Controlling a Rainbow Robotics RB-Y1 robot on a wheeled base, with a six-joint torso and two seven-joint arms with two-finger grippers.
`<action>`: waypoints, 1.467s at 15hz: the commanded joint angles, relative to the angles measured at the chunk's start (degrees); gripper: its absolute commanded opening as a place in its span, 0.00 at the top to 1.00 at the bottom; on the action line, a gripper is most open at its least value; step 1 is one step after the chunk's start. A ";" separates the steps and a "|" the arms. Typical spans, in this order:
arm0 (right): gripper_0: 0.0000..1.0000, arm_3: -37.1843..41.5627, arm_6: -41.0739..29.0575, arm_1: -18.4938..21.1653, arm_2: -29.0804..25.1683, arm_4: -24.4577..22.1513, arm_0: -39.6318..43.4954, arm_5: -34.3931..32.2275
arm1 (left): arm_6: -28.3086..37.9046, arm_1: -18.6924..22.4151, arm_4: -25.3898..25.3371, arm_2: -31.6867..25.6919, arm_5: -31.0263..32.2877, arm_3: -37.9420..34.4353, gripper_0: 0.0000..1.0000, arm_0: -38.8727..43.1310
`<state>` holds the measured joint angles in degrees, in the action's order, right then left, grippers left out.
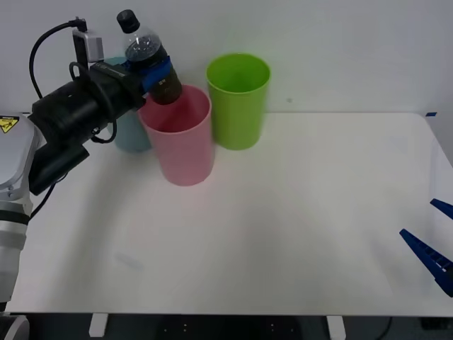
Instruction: Grasp the object on the table and drop it into the matching bin: aluminum can to the light blue bin, PET bottle to the pink bin.
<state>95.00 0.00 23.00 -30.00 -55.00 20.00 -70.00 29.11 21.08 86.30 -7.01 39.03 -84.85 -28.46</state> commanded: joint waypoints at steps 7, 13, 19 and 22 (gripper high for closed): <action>0.00 0.00 0.00 0.00 0.00 0.00 0.00 0.00 | 0.07 -0.07 0.01 0.77 -0.88 0.03 0.84 -0.19; 0.00 0.00 0.00 0.00 0.00 0.00 0.00 0.00 | 0.07 -0.07 -0.34 0.33 -0.97 -0.05 0.00 -0.10; 0.00 0.00 0.00 0.00 0.00 0.00 0.00 0.00 | -0.99 1.07 -5.26 -1.08 0.61 -0.14 0.00 1.65; 0.00 0.00 0.00 0.00 0.00 0.00 0.00 0.00 | -1.34 2.30 -7.46 -3.45 3.42 -1.55 0.00 3.94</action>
<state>95.00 0.00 23.00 -30.00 -55.00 20.00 -70.00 27.81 23.05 79.42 -9.86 41.88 -85.84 -25.23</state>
